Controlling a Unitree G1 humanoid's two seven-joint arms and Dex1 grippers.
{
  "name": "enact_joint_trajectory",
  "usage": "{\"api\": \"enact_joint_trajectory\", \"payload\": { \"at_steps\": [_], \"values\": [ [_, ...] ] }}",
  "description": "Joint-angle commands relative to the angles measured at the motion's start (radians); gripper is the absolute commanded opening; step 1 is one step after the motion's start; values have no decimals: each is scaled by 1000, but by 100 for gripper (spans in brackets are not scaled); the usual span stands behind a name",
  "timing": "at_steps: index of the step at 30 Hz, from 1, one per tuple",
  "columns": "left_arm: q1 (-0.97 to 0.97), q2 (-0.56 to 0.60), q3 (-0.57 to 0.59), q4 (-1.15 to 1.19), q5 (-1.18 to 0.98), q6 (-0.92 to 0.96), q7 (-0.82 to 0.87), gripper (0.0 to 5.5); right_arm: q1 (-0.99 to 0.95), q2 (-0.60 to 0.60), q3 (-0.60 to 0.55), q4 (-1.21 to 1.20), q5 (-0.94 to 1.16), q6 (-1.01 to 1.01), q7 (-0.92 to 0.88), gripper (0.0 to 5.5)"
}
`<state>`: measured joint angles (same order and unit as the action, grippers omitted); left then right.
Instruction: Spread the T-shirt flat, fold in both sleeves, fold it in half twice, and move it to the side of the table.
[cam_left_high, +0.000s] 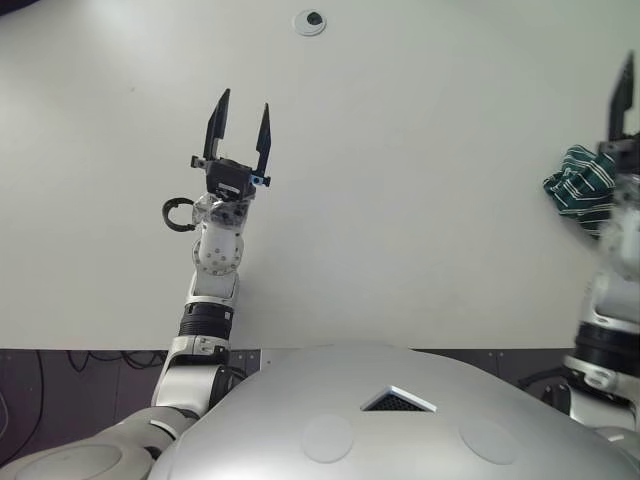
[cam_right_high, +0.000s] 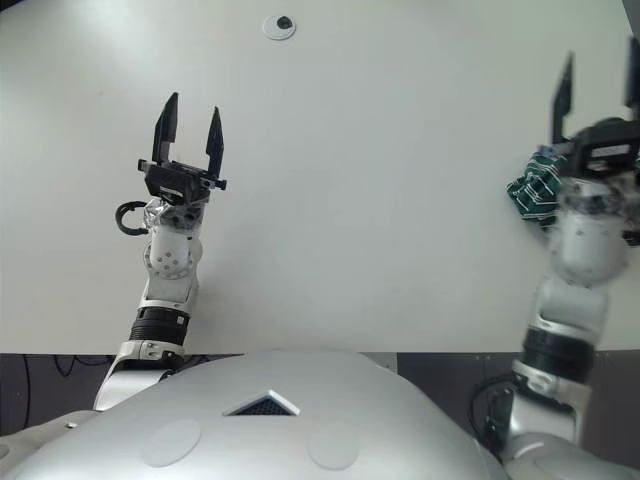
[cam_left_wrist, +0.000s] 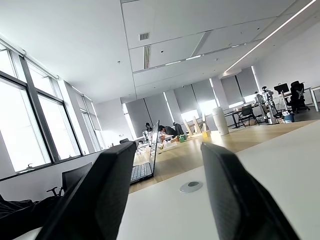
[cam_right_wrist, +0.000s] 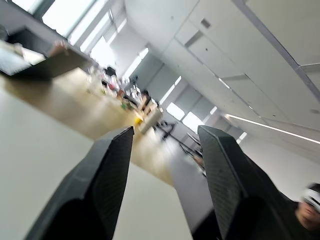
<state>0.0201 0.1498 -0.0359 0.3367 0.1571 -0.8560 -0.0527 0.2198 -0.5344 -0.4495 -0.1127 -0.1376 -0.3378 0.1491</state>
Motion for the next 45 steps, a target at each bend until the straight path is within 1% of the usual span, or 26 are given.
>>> {"api": "enact_joint_trajectory", "payload": {
  "at_steps": [1,3,7,9,11,13,15,18,20,23,26,28,31,34,40,42,45],
  "values": [
    [-5,0,-9,-3,12,13,2,234,136,-59,-96,51,-135,139,-33,234],
    [-8,1,-10,1,14,13,4,234,191,-82,-83,93,-213,208,-30,234],
    [-9,2,-9,6,20,10,13,234,266,-141,-9,207,-381,333,-36,234],
    [-10,2,-8,7,20,10,15,234,267,-165,24,262,-430,373,-50,234],
    [-11,1,-10,7,23,12,17,234,191,-200,74,373,-435,357,-54,234],
    [-16,-3,-13,11,27,14,21,234,85,-229,124,509,-421,309,-66,234],
    [-25,-6,-19,20,31,14,22,234,-6,-230,174,641,-373,238,-29,234],
    [-35,-8,-24,30,34,14,27,234,-97,-239,308,775,-349,33,68,234],
    [-40,-8,-27,35,34,14,28,234,-96,-251,377,756,-320,-107,125,234],
    [-43,-8,-29,41,34,11,28,234,-68,-270,436,683,-247,-264,206,234],
    [-46,-6,-31,44,34,10,30,234,-56,-281,504,626,-231,-397,243,234],
    [-48,-7,-32,47,36,10,32,234,-56,-282,537,591,-223,-446,260,234],
    [-50,-6,-31,52,37,8,35,234,-64,-295,543,576,-212,-457,257,234],
    [-51,-5,-32,54,37,7,37,234,-64,-317,506,576,-163,-485,240,234],
    [-51,-5,-32,56,38,6,41,234,-37,-321,416,541,100,-584,277,234],
    [-51,-4,-30,58,39,6,45,234,-68,-299,381,542,169,-575,273,234],
    [-56,-3,-29,68,41,3,48,234,-122,-268,339,567,196,-509,239,234]
  ]
}}
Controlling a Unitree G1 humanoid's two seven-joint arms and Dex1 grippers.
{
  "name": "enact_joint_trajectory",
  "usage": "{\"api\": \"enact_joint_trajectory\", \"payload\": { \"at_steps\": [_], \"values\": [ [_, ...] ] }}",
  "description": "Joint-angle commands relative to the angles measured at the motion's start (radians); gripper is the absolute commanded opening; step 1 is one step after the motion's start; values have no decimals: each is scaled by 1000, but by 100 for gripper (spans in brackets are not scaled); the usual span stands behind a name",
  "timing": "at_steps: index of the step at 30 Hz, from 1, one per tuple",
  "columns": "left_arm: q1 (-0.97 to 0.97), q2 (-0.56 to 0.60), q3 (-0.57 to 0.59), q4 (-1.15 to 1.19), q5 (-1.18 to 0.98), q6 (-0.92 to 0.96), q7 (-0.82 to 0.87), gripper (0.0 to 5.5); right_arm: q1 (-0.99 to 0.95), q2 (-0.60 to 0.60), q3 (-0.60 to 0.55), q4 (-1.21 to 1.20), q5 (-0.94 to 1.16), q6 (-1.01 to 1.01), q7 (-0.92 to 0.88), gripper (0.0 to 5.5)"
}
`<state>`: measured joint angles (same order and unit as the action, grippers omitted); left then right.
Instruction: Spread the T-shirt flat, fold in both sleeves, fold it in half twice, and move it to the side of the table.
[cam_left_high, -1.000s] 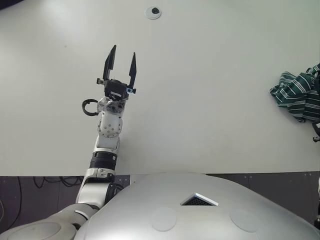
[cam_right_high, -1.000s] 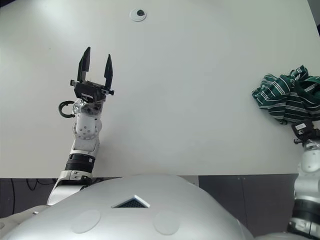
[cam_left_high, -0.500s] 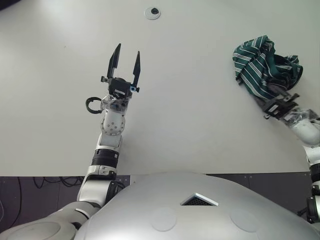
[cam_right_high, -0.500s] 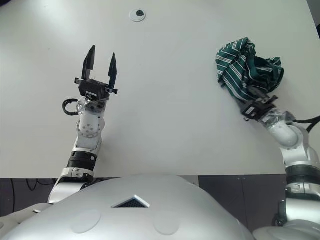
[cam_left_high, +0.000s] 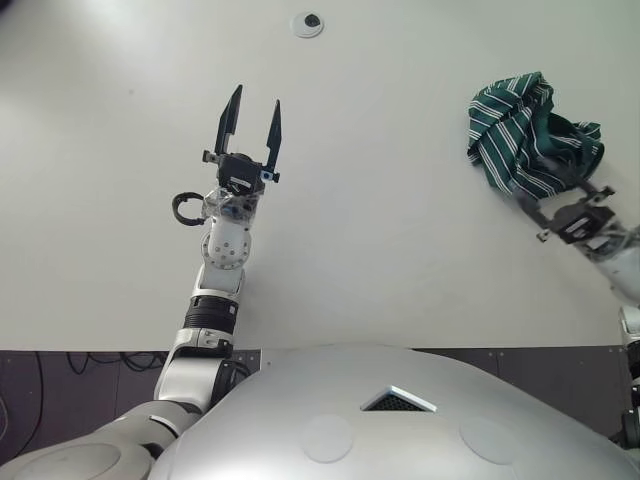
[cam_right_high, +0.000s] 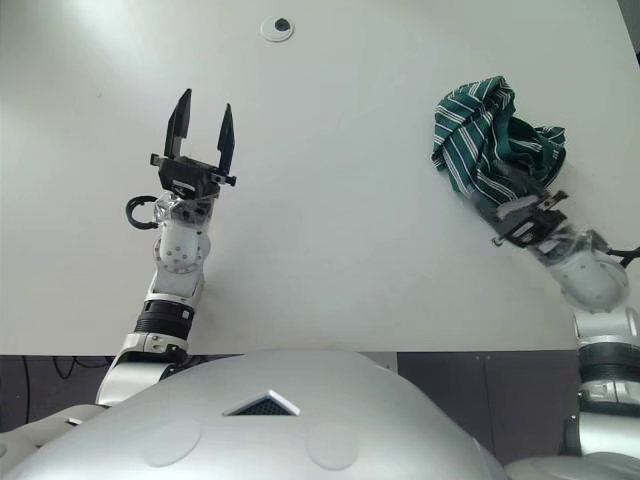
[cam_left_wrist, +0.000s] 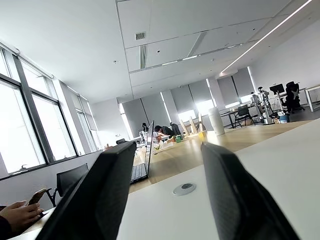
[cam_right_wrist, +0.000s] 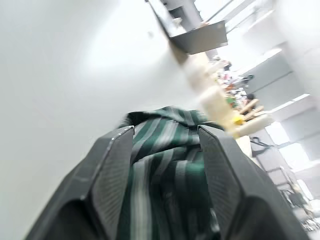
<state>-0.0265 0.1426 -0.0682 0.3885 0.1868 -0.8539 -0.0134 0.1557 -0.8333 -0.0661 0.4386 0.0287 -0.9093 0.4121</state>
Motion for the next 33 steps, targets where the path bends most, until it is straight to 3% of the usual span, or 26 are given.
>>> {"api": "enact_joint_trajectory", "payload": {
  "at_steps": [1,6,15,21,26,33],
  "values": [
    [-11,4,3,19,12,0,10,234,-77,38,-57,28,21,99,-46,234],
    [-18,5,3,32,17,-4,19,234,-220,70,-66,179,-86,295,-181,234],
    [-43,4,-3,67,23,-9,31,234,-376,135,87,281,-231,501,-144,234],
    [-41,-11,5,-22,-275,33,-112,234,-545,215,224,422,-275,279,-2,234],
    [16,-6,33,-200,-709,537,-289,234,-526,288,331,429,-226,45,200,234],
    [133,71,-81,-401,-620,689,-454,234,-449,321,368,407,-113,-68,336,234]
  ]
}}
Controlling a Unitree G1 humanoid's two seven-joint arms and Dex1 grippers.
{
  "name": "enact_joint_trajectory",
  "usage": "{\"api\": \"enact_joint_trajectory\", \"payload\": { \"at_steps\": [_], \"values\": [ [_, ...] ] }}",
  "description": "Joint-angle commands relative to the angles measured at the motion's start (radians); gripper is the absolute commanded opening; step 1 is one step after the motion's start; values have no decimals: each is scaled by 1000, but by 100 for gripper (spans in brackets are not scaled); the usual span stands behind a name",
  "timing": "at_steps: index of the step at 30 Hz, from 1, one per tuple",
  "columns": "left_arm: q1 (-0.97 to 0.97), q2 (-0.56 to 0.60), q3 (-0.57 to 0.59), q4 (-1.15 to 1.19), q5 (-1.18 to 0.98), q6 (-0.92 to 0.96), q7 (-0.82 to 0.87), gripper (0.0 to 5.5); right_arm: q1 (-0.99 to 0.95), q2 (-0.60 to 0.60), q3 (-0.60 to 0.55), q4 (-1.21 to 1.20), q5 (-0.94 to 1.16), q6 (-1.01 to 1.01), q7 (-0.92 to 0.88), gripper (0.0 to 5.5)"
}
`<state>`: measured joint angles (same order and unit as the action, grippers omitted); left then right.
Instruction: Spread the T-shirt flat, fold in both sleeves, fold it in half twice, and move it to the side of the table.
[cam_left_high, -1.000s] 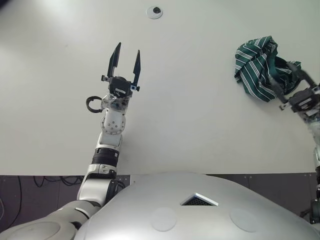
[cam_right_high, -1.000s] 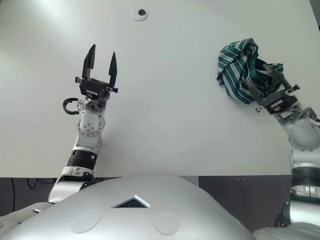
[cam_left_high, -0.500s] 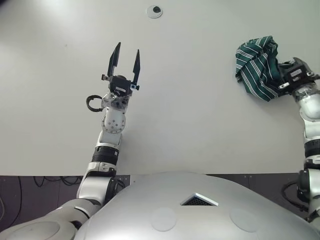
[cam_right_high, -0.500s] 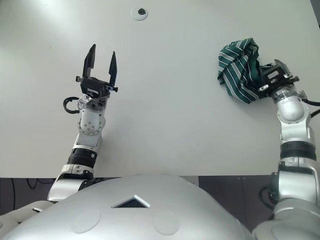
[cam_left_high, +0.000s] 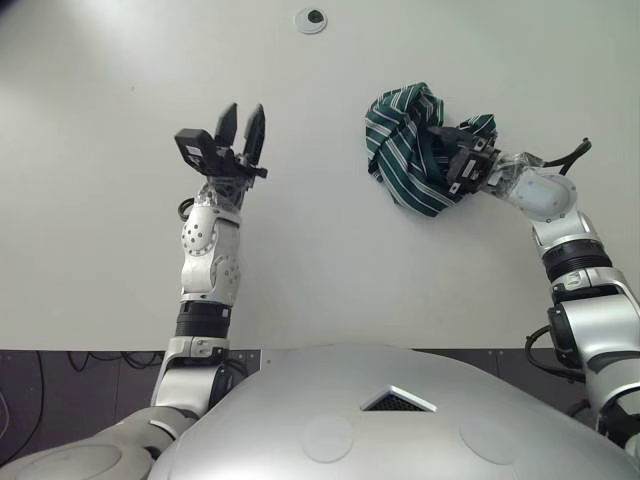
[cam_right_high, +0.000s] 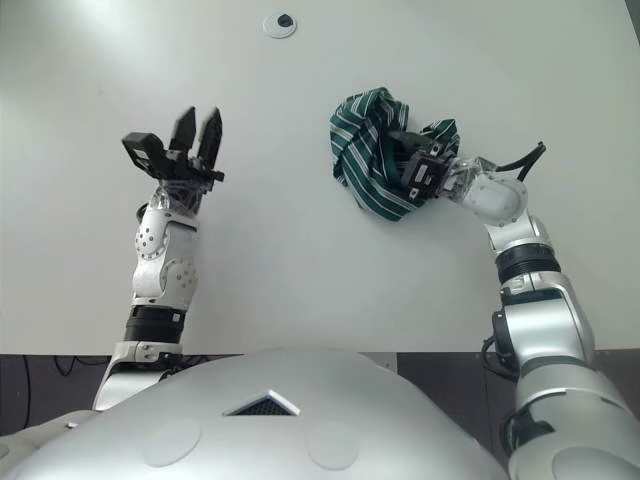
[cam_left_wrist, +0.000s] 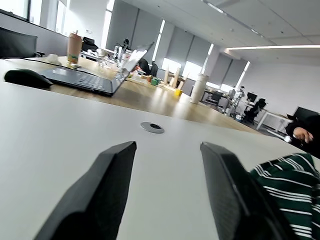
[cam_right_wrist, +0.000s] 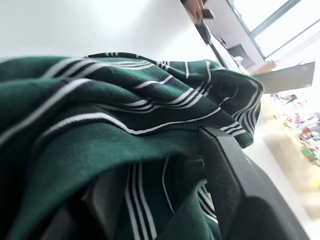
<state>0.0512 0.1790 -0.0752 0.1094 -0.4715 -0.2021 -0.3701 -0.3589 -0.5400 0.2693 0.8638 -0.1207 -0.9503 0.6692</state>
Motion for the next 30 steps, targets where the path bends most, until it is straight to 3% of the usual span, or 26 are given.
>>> {"api": "enact_joint_trajectory", "payload": {
  "at_steps": [1,7,11,17,30],
  "values": [
    [73,52,-95,-156,55,52,-122,234,80,27,37,-33,45,-34,88,234],
    [181,138,-228,-394,219,97,-180,234,202,20,64,-188,45,-23,85,234],
    [184,102,-297,-466,355,129,-106,234,239,20,72,-246,32,7,69,234],
    [110,7,-354,-414,559,167,42,234,240,21,78,-268,20,40,55,234],
    [-12,-76,-352,-227,712,215,172,234,223,38,94,-265,-1,62,36,234]
  ]
}}
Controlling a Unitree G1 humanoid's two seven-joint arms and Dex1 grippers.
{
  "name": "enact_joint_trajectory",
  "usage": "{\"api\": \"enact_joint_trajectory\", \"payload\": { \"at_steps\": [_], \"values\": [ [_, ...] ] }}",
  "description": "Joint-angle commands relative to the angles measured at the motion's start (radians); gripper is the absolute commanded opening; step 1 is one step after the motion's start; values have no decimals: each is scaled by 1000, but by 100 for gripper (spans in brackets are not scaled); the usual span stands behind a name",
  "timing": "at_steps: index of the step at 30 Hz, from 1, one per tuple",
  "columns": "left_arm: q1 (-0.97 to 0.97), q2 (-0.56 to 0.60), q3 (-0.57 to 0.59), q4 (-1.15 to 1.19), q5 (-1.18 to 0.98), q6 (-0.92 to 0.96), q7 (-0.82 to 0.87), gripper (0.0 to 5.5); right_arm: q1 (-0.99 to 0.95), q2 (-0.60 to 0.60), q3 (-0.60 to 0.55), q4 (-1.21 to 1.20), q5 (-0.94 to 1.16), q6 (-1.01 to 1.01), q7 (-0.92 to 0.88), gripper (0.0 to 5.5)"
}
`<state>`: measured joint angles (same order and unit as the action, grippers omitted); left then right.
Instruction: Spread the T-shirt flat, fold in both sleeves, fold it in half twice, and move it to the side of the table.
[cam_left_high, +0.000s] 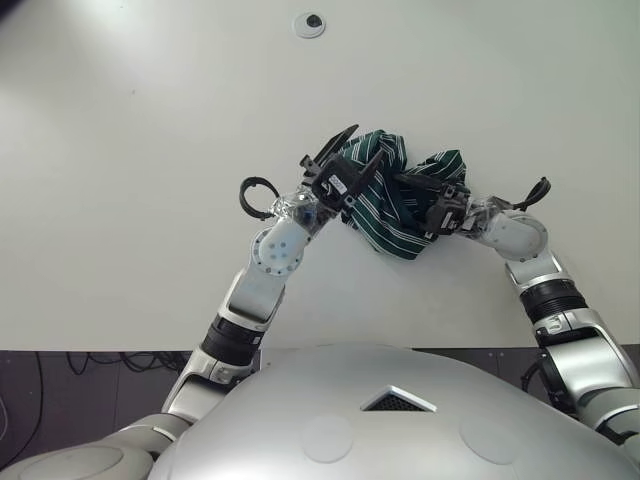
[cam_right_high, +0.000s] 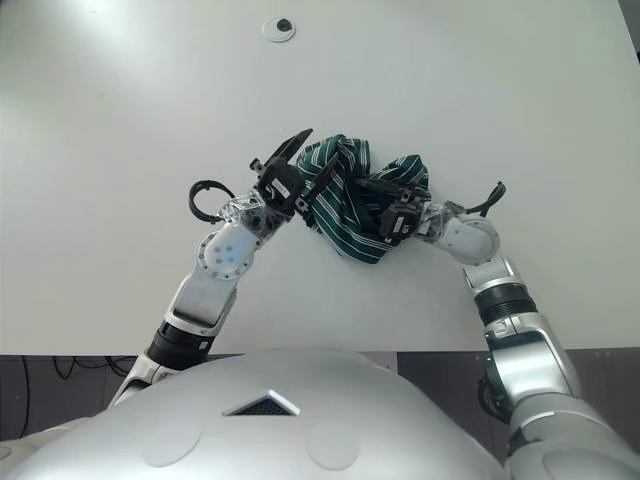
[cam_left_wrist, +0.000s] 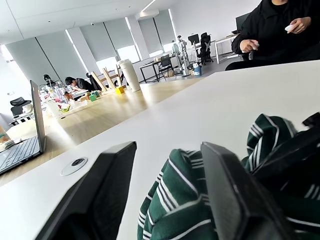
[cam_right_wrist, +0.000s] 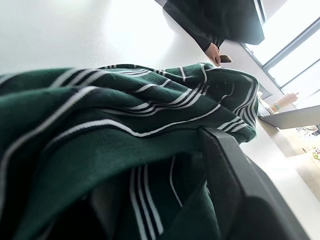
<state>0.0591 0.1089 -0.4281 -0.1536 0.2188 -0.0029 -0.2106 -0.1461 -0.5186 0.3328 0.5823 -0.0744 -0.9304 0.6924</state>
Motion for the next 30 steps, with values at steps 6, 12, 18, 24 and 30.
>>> {"api": "enact_joint_trajectory", "payload": {
  "at_steps": [6,12,18,24,30],
  "values": [
    [-53,-25,-11,111,31,14,11,234,0,26,35,32,-62,44,-5,234],
    [-48,-29,-3,115,31,26,5,234,-14,28,48,41,-72,45,-24,234],
    [-39,-31,1,98,40,47,19,194,-18,26,54,43,-75,43,-34,234],
    [-21,-26,15,75,42,66,26,108,-19,27,57,43,-78,46,-36,234],
    [-11,-14,39,65,42,77,31,16,-22,31,59,45,-81,47,-40,234]
  ]
}}
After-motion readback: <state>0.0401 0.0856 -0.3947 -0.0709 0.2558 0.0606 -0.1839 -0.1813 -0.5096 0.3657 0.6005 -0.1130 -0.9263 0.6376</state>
